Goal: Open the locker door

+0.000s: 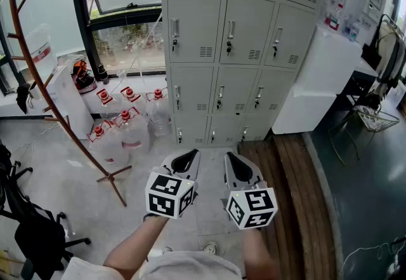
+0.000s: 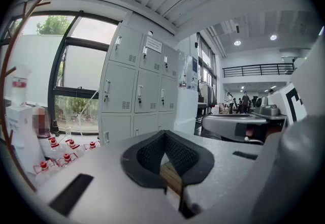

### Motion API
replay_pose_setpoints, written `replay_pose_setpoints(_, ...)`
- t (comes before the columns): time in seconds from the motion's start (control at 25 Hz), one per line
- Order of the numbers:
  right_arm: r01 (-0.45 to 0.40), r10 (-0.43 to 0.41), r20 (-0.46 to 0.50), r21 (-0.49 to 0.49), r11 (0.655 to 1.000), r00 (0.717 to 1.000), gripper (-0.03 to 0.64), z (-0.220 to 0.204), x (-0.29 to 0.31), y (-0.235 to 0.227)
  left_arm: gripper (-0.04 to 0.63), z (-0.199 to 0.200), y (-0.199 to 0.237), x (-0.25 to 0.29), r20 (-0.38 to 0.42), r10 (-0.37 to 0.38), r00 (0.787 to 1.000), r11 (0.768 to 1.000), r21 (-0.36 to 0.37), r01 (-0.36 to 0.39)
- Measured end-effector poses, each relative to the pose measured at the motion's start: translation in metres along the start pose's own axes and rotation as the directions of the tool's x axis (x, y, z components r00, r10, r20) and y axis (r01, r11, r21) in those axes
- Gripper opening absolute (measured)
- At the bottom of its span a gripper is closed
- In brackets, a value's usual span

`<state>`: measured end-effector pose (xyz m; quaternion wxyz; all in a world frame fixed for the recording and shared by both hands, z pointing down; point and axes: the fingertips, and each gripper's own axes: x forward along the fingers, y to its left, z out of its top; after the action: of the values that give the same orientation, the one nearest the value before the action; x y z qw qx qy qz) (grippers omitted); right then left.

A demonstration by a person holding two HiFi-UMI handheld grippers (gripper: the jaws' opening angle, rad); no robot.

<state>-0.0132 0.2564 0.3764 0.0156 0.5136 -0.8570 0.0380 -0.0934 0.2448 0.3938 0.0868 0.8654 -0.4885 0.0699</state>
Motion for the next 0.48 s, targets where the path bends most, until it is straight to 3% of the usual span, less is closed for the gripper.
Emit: replay_pose_setpoints(0.48,-0.042,0.042,0.022,0.012,0.999,0.999,0.003,0.002,-0.005,-0.04,0.006,0.006,-0.035,0.041,-0.019,-0.019,1.0,1.0,0.01,0.019)
